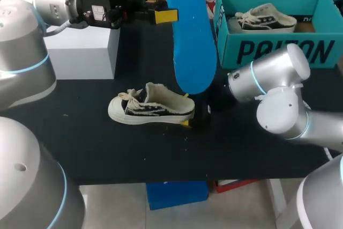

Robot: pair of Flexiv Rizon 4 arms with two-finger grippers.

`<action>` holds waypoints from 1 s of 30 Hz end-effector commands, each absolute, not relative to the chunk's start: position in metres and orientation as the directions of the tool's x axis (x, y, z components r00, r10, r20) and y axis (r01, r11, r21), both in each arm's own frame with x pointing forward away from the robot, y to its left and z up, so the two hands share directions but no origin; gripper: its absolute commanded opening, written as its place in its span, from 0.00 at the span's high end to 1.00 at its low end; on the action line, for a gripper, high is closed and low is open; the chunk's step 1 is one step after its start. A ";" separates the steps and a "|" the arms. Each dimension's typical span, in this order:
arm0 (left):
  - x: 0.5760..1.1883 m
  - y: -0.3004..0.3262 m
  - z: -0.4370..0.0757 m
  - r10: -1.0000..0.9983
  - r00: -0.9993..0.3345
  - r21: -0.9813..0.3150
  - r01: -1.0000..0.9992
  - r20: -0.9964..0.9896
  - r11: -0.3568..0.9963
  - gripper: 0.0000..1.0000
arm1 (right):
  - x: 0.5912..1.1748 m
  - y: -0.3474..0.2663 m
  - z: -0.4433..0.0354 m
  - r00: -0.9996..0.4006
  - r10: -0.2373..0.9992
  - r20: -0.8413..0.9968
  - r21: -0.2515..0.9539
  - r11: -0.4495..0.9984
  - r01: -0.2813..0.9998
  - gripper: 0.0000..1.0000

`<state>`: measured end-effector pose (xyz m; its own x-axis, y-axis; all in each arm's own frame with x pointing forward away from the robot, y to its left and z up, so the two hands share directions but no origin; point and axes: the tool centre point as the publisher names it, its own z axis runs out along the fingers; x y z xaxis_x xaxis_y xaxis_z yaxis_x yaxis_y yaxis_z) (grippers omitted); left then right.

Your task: Take the shoe out of the shoebox, open the shoe tongue, remove and reinsert the insole, then place the shoe into the shoebox

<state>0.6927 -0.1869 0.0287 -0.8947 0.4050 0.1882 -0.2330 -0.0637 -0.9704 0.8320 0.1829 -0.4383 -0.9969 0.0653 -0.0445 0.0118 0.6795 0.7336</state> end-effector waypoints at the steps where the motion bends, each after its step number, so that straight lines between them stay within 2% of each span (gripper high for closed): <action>1: 0.692 -0.187 0.027 0.403 -0.896 -0.970 -0.232 0.187 -0.065 1.00 | 0.838 0.176 -0.413 -0.999 0.039 -0.015 0.601 0.799 0.023 0.00; 7: 0.692 -0.187 0.027 0.403 -0.896 -0.970 -0.232 0.187 -0.065 1.00 | 0.845 0.172 -0.393 -0.999 0.037 0.008 0.474 0.880 0.037 0.00; 15: 0.692 -0.187 0.027 0.403 -0.896 -0.970 -0.232 0.187 -0.065 1.00 | 0.859 0.182 -0.370 -0.999 0.027 0.033 0.171 0.985 0.032 0.00; 25: 0.692 -0.187 0.027 0.403 -0.896 -0.970 -0.232 0.187 -0.065 1.00 | 0.867 0.215 -0.359 -1.000 0.000 0.025 -0.065 0.998 -0.002 0.00; 30: 0.692 -0.187 0.027 0.403 -0.896 -0.970 -0.232 0.187 -0.065 1.00 | 0.870 0.229 -0.355 -1.000 -0.010 0.017 -0.128 0.992 -0.012 0.00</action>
<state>0.6927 -0.1869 0.0287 -0.8947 0.4050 0.1882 -0.2330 -0.0638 -0.9704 0.8662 0.2195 -0.3541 -0.9999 -0.0096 0.0112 -0.0052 0.9424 0.3345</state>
